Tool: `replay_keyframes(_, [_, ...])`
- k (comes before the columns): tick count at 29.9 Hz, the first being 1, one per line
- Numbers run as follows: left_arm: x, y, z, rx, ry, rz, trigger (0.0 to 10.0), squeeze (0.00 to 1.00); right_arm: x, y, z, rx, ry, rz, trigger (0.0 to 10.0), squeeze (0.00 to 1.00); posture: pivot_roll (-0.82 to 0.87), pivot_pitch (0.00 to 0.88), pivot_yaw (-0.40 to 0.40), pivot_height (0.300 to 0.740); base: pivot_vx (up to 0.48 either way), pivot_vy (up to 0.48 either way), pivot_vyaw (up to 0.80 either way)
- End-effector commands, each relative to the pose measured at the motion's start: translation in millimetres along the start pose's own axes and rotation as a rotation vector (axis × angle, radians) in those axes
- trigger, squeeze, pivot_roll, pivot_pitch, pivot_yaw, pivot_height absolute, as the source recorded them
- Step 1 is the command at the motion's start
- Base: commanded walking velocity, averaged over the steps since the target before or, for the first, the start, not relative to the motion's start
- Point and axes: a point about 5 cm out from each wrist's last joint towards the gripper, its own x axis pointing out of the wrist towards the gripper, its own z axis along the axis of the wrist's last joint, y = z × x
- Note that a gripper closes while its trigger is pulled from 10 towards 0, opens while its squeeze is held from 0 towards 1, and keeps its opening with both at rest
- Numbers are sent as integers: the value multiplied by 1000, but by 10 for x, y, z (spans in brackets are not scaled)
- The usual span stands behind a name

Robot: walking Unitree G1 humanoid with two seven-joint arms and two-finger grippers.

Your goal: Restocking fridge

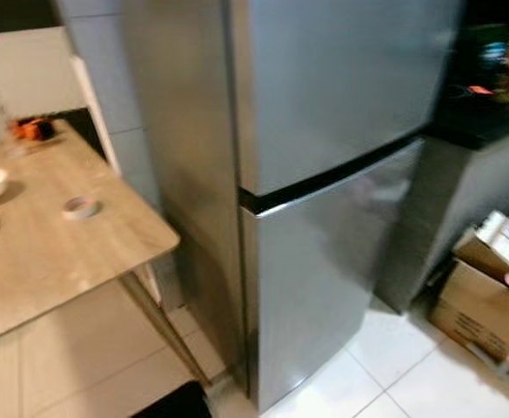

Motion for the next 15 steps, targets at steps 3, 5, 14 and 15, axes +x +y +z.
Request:
replay_keyframes(3, [16,-47,13,2,1,-31,10000,0,-12,-8,-102,-10,34,-17,10000,0,-76,0,33,740,0,0,0])
replay_keyframes(5, [15,-45,12,8,3,-33,10000,0,-12,-7,-99,-6,29,-14,10000,0,-76,0,33,740,0,-240,0])
replay_keyframes(14, [14,-38,18,11,-1,-29,10000,0,-9,-11,-76,-7,23,-17,10000,0,-76,0,30,740,0,-480,0])
replay_keyframes(15, [13,-37,18,11,-2,-28,10000,0,-9,-10,-75,-7,23,-17,10000,0,-76,0,30,740,0,-480,0])
